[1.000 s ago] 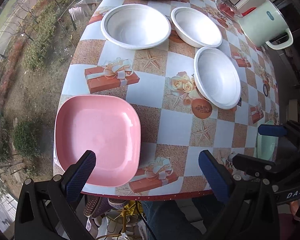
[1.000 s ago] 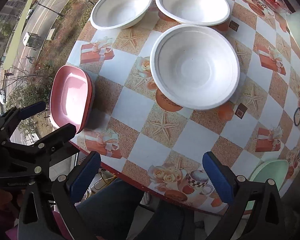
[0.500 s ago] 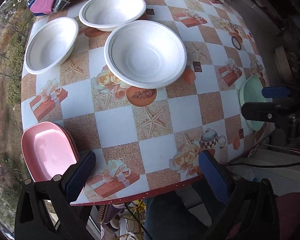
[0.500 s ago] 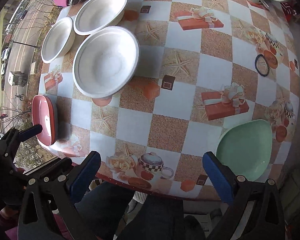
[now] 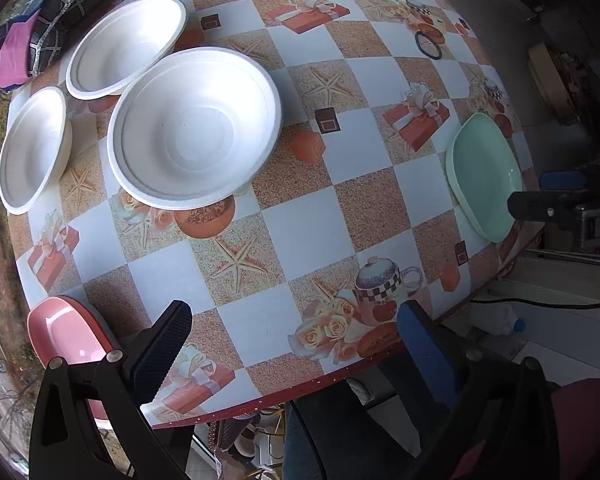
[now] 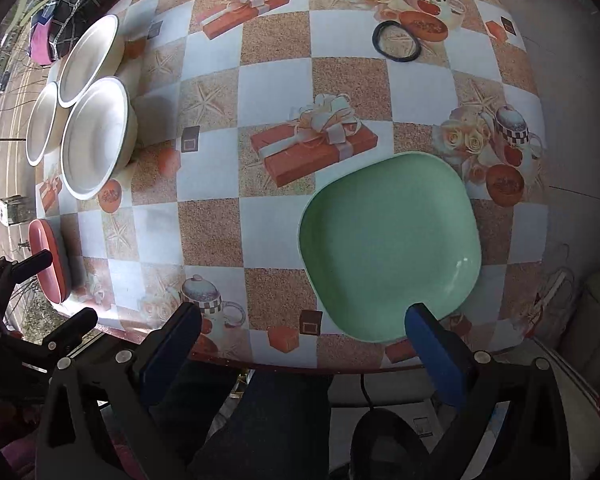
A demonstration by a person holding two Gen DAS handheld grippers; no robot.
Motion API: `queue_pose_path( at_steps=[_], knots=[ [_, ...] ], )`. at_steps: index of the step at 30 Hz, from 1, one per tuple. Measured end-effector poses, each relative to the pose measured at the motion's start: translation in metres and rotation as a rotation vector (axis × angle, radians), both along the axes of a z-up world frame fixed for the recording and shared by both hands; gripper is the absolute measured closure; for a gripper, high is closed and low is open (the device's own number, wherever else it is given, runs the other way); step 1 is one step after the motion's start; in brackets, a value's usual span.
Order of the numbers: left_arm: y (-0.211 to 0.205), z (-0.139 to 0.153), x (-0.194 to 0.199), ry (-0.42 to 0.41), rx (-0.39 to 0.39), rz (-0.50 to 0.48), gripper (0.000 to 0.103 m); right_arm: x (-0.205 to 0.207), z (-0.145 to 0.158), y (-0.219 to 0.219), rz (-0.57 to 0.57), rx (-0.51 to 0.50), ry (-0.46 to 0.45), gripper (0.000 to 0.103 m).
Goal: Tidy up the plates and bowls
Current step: 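Move the right gripper over to the green plate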
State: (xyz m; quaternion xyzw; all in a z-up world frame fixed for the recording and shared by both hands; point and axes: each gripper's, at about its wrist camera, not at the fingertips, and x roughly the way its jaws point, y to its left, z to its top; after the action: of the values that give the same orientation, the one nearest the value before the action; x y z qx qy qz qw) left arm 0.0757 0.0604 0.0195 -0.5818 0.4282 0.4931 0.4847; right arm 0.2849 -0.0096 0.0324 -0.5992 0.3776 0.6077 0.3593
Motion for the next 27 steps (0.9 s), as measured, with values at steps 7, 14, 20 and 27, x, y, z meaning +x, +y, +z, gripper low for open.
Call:
queue_pose_path(
  at_steps=[7,14,20,27],
  knots=[
    [0.013,-0.013,0.021,-0.019,-0.037,-0.048,0.0,0.049,-0.023,0.021,-0.102,0.0,-0.058,0.001],
    [0.016,-0.03,0.038,-0.064,-0.095,-0.04,0.0,0.085,-0.054,0.029,-0.182,-0.066,-0.083,0.001],
    [0.02,-0.037,0.055,-0.085,-0.123,-0.053,0.0,0.102,-0.073,0.032,-0.198,-0.1,-0.097,0.001],
    [0.029,-0.043,0.067,-0.12,-0.145,-0.052,0.0,0.103,-0.084,0.043,-0.181,-0.097,-0.12,0.001]
  ],
)
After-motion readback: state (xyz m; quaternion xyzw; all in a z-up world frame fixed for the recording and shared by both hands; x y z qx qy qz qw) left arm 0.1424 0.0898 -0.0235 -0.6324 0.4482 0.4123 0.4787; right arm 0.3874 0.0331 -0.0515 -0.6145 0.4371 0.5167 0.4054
